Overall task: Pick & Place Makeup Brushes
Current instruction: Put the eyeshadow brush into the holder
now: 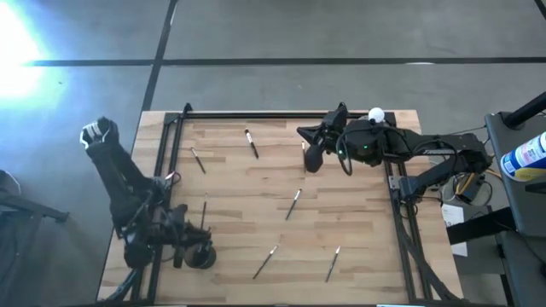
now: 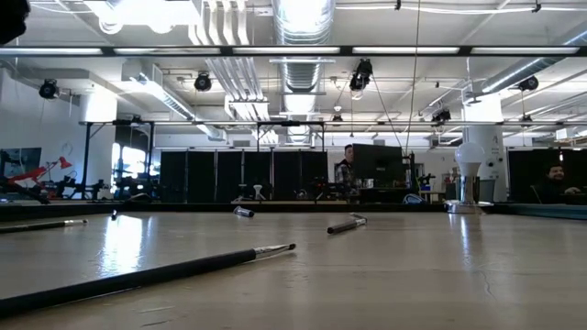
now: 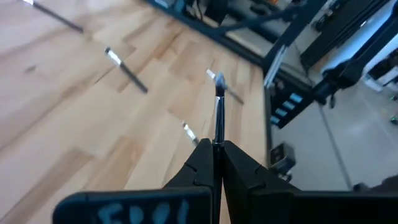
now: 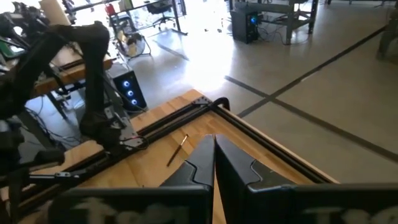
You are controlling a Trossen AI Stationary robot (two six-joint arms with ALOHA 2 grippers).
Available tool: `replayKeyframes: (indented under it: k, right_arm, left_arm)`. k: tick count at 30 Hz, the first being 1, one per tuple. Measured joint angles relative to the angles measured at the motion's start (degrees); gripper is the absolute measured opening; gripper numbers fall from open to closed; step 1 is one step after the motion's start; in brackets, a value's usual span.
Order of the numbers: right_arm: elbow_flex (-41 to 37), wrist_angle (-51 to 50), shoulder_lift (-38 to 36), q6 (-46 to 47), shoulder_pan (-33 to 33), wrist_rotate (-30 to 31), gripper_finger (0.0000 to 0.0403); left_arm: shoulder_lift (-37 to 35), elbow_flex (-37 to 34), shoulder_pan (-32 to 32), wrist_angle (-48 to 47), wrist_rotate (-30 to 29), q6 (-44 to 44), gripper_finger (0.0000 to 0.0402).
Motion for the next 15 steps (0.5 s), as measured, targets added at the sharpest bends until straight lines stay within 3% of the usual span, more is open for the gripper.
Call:
replayKeyframes:
  k: [9, 15]
  right_arm:
    - [0.0, 0.03, 0.74, -0.09, -0.1, 0.37, 0.0008]
    - [0.0, 0.06, 0.74, -0.52, -0.25, 0.4, 0.0008]
  left_arm:
    - [7.31, -0.32, -1.16, -2.02, 1.8, -6.96, 0.0009]
    - [9.55, -0.3, -1.29, -1.88, 5.95, -9.55, 0.0021]
